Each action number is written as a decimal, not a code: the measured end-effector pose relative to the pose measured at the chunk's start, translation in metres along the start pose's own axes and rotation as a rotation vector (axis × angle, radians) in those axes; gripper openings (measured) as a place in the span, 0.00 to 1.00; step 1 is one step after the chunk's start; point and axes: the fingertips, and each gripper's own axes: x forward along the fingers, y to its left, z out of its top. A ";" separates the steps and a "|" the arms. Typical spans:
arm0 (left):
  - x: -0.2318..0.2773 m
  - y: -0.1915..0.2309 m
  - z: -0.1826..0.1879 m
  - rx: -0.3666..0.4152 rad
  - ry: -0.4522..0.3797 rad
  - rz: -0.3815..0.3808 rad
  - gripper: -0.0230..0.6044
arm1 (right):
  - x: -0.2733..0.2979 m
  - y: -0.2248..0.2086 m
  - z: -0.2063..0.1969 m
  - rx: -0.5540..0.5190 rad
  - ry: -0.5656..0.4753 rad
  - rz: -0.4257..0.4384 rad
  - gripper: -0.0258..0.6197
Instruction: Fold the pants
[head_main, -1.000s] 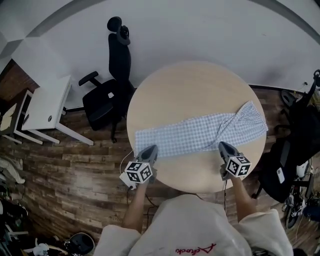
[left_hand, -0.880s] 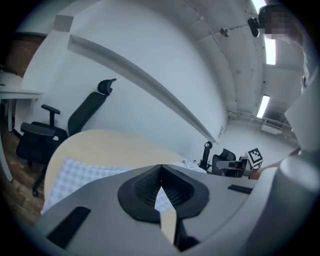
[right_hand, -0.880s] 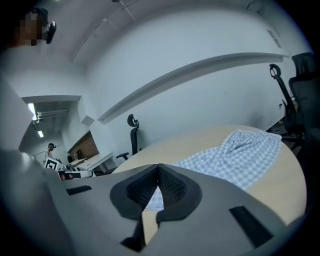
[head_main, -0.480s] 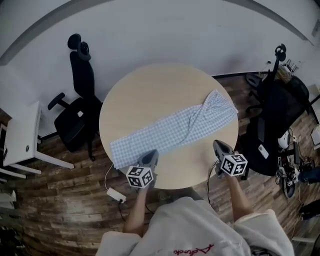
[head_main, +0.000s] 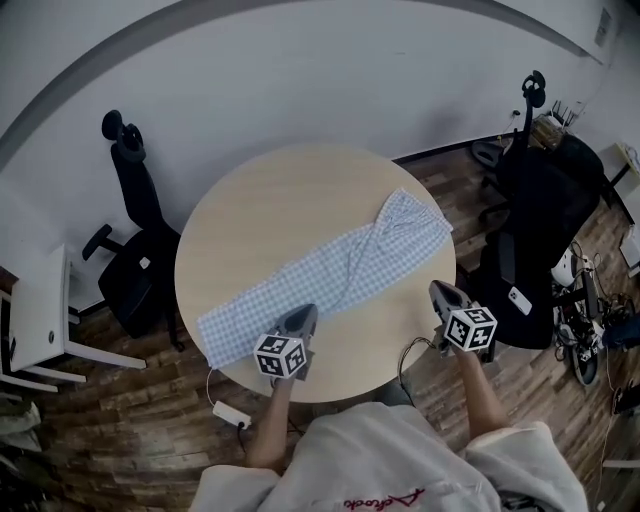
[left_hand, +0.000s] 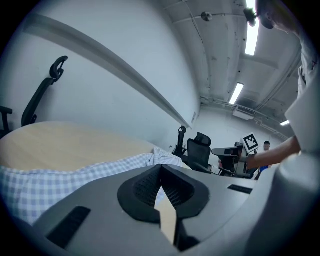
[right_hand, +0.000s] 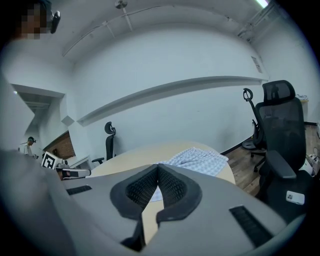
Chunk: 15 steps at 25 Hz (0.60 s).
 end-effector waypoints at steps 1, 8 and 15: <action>0.012 -0.002 0.003 0.007 0.005 0.005 0.09 | 0.006 -0.011 0.004 0.002 -0.002 0.008 0.09; 0.102 -0.021 0.014 0.024 0.063 0.073 0.09 | 0.059 -0.105 0.037 0.000 0.019 0.083 0.09; 0.162 -0.022 0.005 0.045 0.194 0.178 0.09 | 0.131 -0.183 0.076 -0.110 0.108 0.183 0.09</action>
